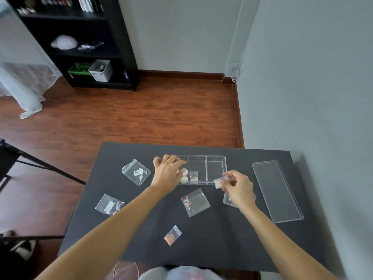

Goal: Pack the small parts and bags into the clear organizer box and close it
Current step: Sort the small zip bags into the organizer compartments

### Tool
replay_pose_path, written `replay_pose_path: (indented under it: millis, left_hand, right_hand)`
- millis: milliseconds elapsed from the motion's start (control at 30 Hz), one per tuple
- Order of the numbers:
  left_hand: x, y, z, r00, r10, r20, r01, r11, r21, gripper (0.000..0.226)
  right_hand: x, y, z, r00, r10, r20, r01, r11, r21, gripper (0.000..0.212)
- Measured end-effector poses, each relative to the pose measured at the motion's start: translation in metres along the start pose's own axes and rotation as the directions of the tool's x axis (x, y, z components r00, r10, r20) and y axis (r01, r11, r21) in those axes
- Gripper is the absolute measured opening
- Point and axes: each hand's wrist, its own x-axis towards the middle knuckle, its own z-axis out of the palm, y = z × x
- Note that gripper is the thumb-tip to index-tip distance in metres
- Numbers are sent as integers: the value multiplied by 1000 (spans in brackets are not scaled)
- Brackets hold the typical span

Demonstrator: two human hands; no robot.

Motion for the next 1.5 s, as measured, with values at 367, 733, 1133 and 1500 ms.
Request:
replay_pose_path:
  millis: [367, 733, 1133, 1500]
  left_hand:
    - [-95, -93, -16, 905, -250, 344, 232, 968, 94, 42]
    - [-143, -107, 17, 828, -329, 453, 260, 943, 209, 49]
    - [-113, -97, 5, 804, -274, 527, 208, 961, 184, 16]
    - [-85, -71, -21, 899, -254, 358, 346, 912, -221, 11]
  right_hand:
    - [36, -44, 33, 957, -232, 173, 268, 935, -233, 9]
    - [53, -38, 80, 908, -168, 383, 370, 748, -550, 12]
    - [62, -27, 79, 902, -265, 342, 427, 415, -804, 15]
    - [-5, -2, 63, 730, -604, 319, 683, 633, -364, 17]
